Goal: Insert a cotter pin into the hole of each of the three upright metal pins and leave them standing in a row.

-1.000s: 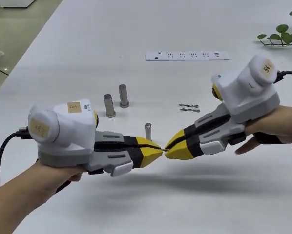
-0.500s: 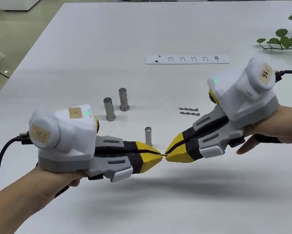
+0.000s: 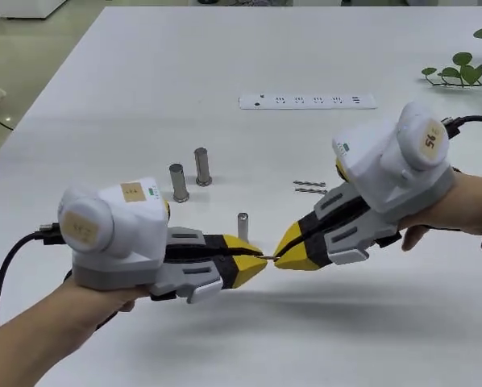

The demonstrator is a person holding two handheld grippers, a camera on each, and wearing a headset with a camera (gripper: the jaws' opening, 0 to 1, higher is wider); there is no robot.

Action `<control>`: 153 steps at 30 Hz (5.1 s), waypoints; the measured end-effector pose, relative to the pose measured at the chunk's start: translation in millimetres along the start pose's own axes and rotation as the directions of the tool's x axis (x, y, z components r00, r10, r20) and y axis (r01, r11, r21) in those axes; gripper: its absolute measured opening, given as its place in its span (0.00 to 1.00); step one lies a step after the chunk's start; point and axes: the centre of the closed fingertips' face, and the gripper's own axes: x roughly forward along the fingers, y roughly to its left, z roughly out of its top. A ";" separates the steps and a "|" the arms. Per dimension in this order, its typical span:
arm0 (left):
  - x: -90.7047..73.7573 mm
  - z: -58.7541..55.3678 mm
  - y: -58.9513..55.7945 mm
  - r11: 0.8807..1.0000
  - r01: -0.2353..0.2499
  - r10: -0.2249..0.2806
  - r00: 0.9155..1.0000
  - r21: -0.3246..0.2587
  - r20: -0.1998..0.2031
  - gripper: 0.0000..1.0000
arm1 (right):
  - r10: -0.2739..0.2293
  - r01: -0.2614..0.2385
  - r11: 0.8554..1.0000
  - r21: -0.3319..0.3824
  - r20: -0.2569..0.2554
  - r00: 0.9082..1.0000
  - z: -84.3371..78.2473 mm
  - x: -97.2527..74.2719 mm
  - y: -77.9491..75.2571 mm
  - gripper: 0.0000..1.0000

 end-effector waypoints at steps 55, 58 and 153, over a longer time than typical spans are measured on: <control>26.0 -39.0 82.5 0.874 -0.481 0.476 0.876 -0.065 -0.083 0.16 | -0.164 0.160 0.986 -0.054 -0.070 0.984 -26.0 14.9 -73.2 0.00; 29.1 -37.4 82.8 0.872 -0.484 0.479 0.874 -0.065 -0.081 0.15 | -0.163 0.159 0.986 -0.057 -0.076 0.984 -29.0 16.1 -76.9 0.00; 29.6 -37.6 93.2 0.832 -0.550 0.545 0.835 -0.071 -0.075 0.05 | -0.195 0.184 0.974 -0.130 -0.082 0.977 -13.3 17.5 -78.7 0.00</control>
